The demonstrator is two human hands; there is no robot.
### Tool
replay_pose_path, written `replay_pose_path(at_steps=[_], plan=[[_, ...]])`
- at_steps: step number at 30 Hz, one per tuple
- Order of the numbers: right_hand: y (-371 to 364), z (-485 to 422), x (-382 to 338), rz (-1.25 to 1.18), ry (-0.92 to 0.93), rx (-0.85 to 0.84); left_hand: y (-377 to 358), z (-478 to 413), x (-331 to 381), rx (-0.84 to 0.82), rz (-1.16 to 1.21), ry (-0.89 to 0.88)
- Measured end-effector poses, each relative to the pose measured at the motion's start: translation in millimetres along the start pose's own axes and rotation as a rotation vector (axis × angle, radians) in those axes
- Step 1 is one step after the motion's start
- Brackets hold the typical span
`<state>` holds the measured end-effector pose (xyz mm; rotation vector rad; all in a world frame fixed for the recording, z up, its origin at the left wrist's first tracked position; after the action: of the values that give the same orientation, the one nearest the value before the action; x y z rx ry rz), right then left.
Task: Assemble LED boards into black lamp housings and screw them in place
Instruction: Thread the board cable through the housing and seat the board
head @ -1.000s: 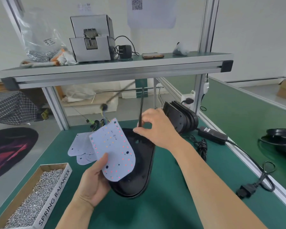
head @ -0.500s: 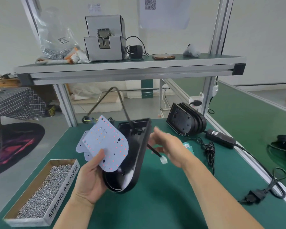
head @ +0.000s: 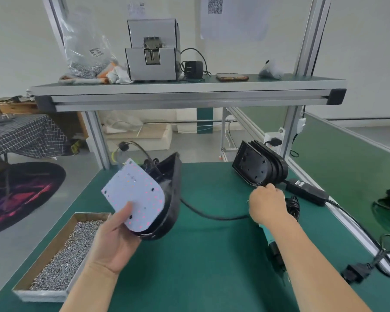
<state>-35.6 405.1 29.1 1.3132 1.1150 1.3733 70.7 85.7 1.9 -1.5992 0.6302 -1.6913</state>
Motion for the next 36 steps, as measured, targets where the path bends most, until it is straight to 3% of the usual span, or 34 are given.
replay_pose_path(at_steps=[2,5,8,12,16,19,22,26,30,36], plan=[[15.9,0.3,-10.6,-0.298,0.069,0.059,-2.0,0.8,-10.8,0.001,-0.081,0.013],[76.7,12.5,-31.4,-0.955,0.235,0.241,-18.4,4.7,-26.2,-0.082,-0.254,0.051],[131.8,20.7,-52.8,-1.264,0.375,0.249,-32.1,9.1,-36.2,-0.169,-0.423,0.110],[189.8,25.5,-81.5,-1.194,0.561,0.268,-40.2,13.9,-40.3,-0.239,-0.578,0.151],[216.0,22.9,-106.8,-0.877,0.683,0.225,-46.1,20.2,-41.1,-0.299,-0.643,0.162],[219.3,17.8,-116.7,-0.733,0.679,0.204,-45.6,20.5,-39.4,-0.315,-0.658,0.161],[219.4,11.5,-120.3,-0.744,0.681,0.189,-43.7,18.5,-40.9,-0.325,-0.669,0.189],[225.9,16.3,-109.2,-0.900,0.711,0.175,-35.4,10.0,-38.1,-0.221,-0.455,0.175],[223.3,28.7,-98.9,-0.843,0.719,0.255,-21.1,-0.3,-24.0,-0.041,-0.120,0.077],[189.4,54.1,-102.9,-0.825,0.771,0.325,-24.9,0.9,-15.9,-0.043,-0.166,0.051]])
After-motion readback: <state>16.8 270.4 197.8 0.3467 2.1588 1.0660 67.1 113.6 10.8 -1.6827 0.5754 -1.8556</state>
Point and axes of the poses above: each hand's wrist, its own z-axis away from the middle knuckle, its own y-axis out of the back of the hand, x = y × z, the point moved 9 cm from there along -z, towards the middle knuckle, and after that the axes turned 1 degree about z, right-handed, at the moved point
